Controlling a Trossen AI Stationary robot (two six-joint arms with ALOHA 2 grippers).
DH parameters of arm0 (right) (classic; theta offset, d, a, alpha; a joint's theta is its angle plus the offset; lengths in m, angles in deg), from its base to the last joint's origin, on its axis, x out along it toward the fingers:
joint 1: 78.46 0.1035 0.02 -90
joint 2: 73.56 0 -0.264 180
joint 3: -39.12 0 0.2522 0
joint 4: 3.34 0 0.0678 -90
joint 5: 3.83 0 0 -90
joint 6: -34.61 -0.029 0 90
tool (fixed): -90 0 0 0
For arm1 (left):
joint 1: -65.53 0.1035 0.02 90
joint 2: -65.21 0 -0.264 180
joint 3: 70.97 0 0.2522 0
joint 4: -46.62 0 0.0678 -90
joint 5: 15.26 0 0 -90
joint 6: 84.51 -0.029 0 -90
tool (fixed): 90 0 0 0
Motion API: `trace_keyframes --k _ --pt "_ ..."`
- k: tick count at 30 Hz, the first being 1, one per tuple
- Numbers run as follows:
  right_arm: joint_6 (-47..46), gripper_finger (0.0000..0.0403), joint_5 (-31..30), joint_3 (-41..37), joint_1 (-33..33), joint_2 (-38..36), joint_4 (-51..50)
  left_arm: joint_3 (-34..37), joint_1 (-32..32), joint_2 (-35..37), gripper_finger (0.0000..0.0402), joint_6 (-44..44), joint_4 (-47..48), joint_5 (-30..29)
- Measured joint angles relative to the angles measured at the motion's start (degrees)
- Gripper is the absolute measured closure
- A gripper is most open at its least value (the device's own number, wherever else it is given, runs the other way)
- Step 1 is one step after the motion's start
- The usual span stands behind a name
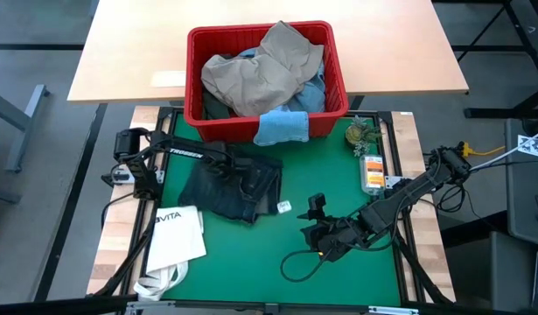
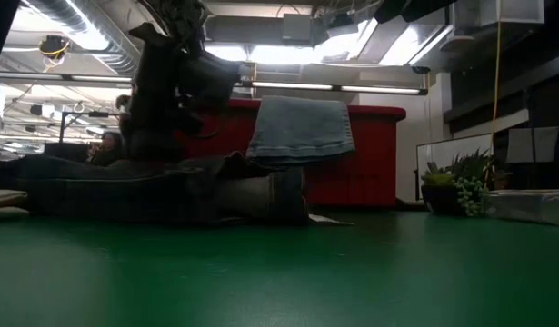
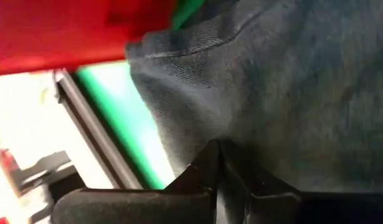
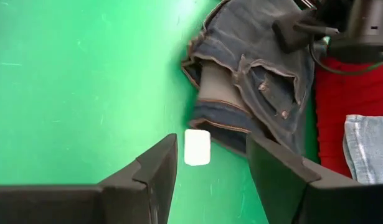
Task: Fold Laundry from Bin
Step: Fold the dark blue pants
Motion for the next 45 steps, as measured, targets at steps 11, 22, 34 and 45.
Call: trace_keyframes --k 11,22,34,45 --pt "0.0 0.0212 0.0 0.0 0.0 0.0 -0.1 0.1 -0.1 0.0 0.0399 4.1 13.4 -0.8" --pt "0.5 0.0212 -7.7 0.0 -5.1 0.5 2.2 0.1 -4.3 5.5 0.0399 3.0 13.2 -1.9" --pt "16.9 0.0212 0.6 0.0 -21.2 6.6 19.6 0.1 -13.5 16.9 0.0399 3.9 1.3 1.6" --pt "18.2 0.0212 7.2 0.0 -34.1 17.1 24.3 5.8 -18.3 15.7 0.0399 6.5 -8.7 0.6"
